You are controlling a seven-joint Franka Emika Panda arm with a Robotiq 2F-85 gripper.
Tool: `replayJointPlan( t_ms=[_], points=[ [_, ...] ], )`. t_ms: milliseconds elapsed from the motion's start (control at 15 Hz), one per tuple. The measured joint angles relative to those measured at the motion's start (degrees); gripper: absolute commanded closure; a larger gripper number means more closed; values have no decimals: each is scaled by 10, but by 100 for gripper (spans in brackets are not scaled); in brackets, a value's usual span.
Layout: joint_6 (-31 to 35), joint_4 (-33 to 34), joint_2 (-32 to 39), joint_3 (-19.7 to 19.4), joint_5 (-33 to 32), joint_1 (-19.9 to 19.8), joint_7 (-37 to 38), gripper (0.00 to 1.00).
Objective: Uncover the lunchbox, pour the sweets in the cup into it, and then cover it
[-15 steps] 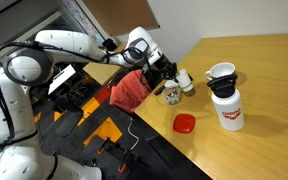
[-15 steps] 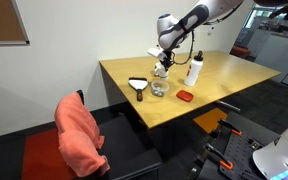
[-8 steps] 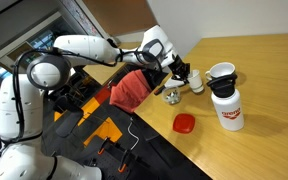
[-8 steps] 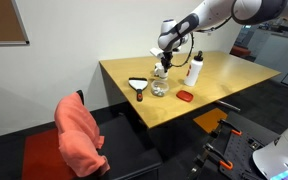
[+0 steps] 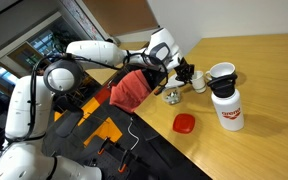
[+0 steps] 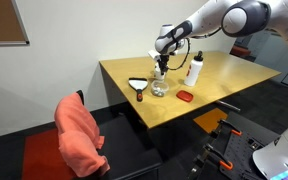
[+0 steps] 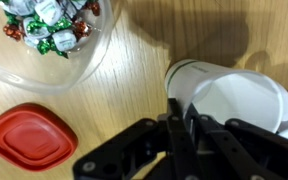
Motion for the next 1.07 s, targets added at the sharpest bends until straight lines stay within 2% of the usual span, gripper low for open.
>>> replayJointPlan(
  t_ms=[400,533,733,1067],
  points=[
    [3,1,-14,-13,0,4,8,12],
    [3,-11,-31,-19,-1,5,8,0],
    [3,-57,-76,-23,-6,8,-5,0],
    [3,-180,-179,-23,-8,12,-52,0]
  ],
)
